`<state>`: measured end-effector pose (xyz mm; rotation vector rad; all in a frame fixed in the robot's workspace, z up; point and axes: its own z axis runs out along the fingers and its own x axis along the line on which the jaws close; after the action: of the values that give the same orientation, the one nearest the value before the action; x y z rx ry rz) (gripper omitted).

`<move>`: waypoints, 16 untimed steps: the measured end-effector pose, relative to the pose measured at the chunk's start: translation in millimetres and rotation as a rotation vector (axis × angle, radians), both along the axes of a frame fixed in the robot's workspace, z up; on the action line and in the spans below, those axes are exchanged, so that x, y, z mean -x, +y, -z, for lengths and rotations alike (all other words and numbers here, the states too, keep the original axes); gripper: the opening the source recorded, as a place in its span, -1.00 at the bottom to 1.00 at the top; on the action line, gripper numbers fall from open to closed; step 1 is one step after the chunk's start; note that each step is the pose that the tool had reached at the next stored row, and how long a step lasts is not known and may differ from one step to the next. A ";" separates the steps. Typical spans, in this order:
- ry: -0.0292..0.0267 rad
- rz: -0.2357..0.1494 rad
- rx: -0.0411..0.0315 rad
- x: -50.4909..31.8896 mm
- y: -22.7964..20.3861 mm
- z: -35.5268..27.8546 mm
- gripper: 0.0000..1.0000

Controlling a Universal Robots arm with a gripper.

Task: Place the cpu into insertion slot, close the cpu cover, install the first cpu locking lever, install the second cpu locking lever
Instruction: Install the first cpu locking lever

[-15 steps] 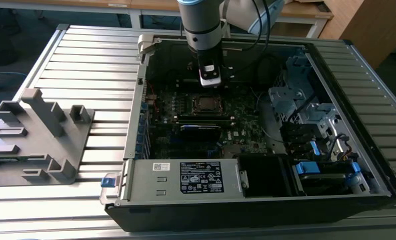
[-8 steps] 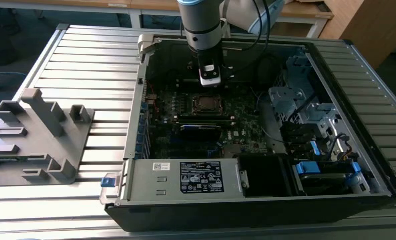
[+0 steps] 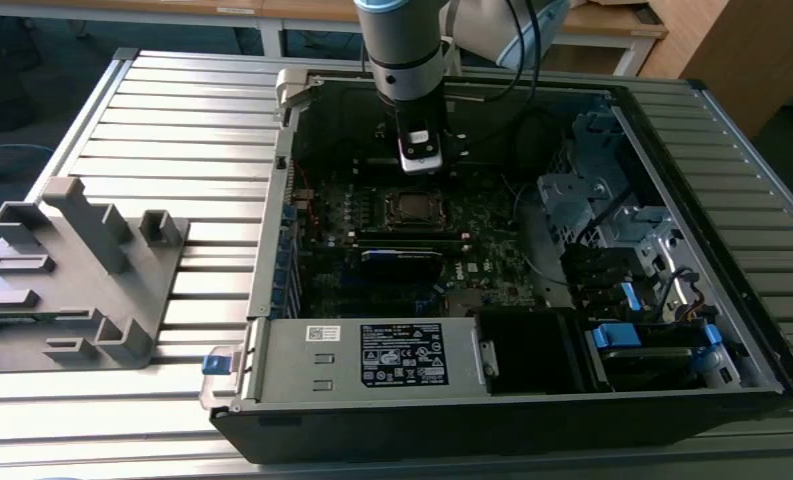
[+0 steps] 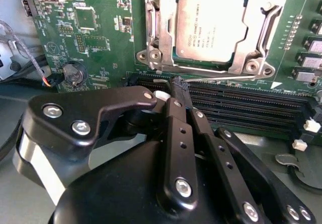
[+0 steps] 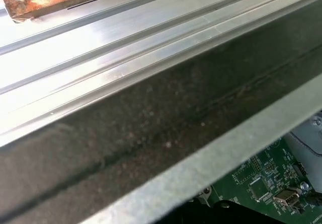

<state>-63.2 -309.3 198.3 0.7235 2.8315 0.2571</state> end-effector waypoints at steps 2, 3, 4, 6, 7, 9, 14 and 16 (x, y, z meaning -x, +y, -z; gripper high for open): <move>-0.0003 0.000 0.0000 0.1 0.0 0.1 -0.79; -0.0004 0.000 0.0000 0.1 0.0 0.1 -0.79; -0.0012 0.000 0.0000 0.2 -0.1 0.4 -0.79; -0.0034 0.000 0.0000 0.2 0.0 0.9 -0.79; -0.0038 0.000 0.0001 0.1 0.0 1.0 -0.79; -0.0039 0.000 0.0001 0.1 0.0 1.1 -0.79; -0.0043 0.000 0.0000 0.1 0.0 1.7 -0.79; -0.0042 0.000 0.0001 0.1 0.0 1.7 -0.79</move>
<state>-63.3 -309.3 196.6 0.7222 2.8274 0.2581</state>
